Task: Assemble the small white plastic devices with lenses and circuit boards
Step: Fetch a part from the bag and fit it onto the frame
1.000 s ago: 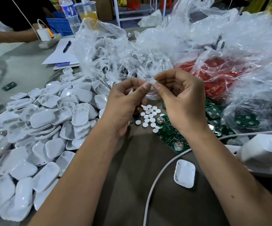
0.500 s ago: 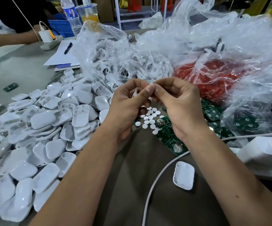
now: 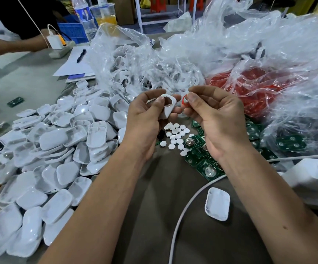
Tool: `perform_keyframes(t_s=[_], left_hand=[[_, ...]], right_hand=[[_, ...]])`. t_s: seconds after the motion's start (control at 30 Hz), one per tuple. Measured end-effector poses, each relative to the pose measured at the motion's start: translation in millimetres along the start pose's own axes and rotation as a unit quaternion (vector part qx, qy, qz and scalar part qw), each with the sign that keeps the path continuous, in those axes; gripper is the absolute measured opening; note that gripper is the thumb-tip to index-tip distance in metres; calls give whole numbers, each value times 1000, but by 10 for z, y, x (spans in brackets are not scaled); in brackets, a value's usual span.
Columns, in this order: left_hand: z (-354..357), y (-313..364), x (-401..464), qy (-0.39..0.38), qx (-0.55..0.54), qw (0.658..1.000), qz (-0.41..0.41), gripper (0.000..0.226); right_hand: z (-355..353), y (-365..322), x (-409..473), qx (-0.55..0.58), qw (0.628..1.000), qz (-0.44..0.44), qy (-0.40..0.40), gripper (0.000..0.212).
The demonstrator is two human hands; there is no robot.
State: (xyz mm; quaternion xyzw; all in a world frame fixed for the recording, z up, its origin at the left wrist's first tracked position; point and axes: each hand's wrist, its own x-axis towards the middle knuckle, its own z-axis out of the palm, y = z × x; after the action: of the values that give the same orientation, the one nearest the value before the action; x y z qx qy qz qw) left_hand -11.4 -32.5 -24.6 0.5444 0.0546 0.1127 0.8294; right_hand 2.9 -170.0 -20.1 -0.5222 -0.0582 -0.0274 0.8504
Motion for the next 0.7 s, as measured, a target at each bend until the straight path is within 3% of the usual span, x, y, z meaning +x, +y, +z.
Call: perform_keyframes(t_s=[0.27,0.43,0.53,0.7], left_hand=[[-41,-23,13,20,14,999,45,7],[-96,-52,37,59,116,989,76,4],[-96,-81,34,68,133,987,64,6],[2,-133,-11,54,126,990,33,6]], right_hand=[[-28,8,17,15,999,37,-15,15],[-25,41,22,-49,999,5,6,11],[-16,57,27,-53,998,-9,12,7],[-35,95,32,-164,985,-46,19,9]])
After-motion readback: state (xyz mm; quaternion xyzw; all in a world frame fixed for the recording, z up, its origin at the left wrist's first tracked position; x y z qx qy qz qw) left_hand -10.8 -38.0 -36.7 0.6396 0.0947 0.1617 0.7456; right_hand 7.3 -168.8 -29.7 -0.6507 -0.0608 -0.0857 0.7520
